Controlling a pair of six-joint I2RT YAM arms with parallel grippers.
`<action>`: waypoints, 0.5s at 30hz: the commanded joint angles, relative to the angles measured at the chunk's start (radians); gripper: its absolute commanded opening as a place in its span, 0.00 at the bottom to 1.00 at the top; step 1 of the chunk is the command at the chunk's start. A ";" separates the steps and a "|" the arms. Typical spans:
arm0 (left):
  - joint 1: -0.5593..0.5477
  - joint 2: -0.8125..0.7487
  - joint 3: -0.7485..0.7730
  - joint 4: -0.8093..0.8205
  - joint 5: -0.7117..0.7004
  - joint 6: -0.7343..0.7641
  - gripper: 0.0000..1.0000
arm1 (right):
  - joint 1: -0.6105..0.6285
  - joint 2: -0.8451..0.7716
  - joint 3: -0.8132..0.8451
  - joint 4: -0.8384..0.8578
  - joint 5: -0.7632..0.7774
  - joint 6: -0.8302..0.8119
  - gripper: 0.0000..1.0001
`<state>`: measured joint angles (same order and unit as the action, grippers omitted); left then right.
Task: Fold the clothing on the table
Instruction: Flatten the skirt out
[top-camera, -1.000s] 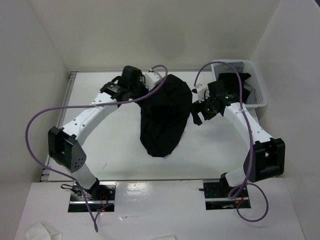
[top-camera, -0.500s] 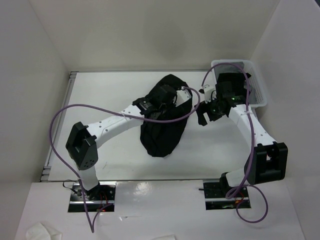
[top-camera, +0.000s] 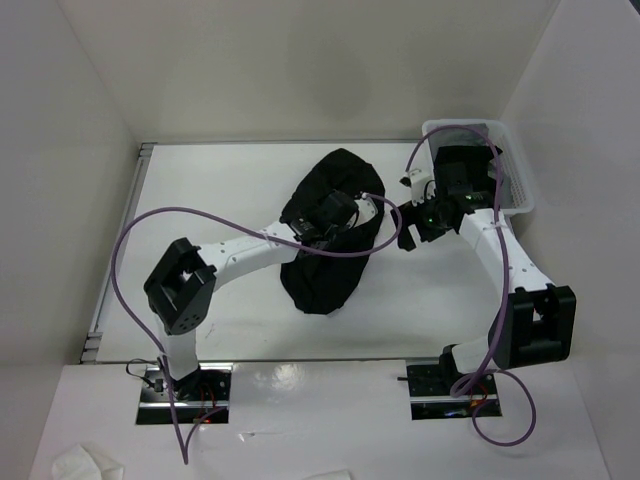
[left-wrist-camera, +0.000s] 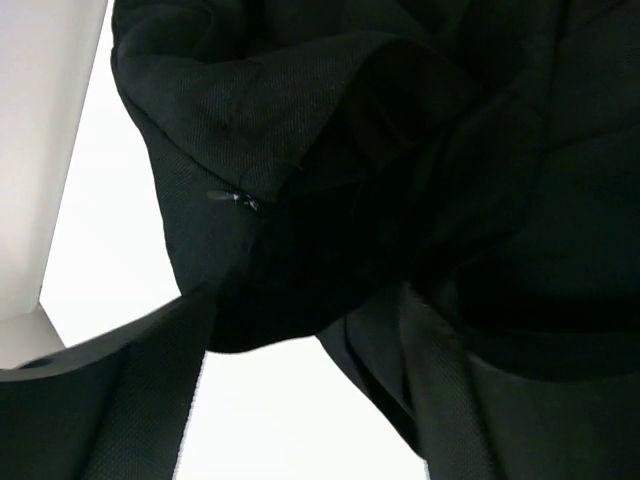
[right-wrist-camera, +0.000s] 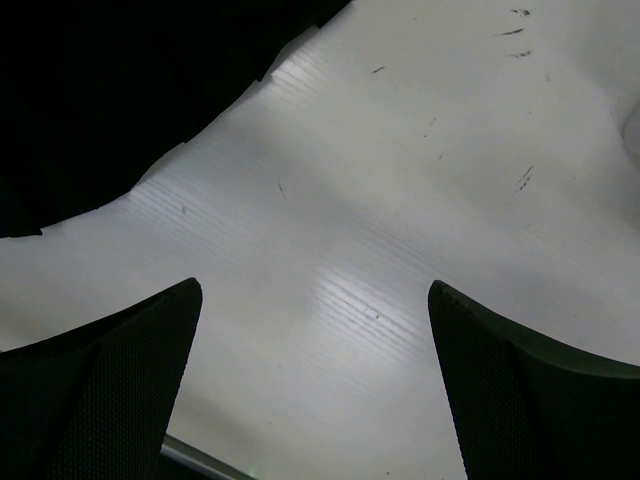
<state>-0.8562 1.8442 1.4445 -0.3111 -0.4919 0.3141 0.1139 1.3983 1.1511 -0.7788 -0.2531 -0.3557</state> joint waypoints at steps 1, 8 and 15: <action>-0.004 0.021 -0.004 0.109 -0.056 0.031 0.77 | -0.013 -0.039 -0.007 0.013 -0.021 0.014 0.98; 0.005 0.084 0.073 0.129 -0.057 0.031 0.49 | -0.033 -0.048 -0.007 0.013 -0.040 0.014 0.98; 0.072 0.115 0.286 0.014 -0.048 -0.021 0.12 | -0.033 -0.038 -0.007 0.003 -0.113 0.004 0.98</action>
<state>-0.8265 1.9709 1.6039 -0.2821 -0.5289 0.3325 0.0868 1.3842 1.1511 -0.7788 -0.3054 -0.3538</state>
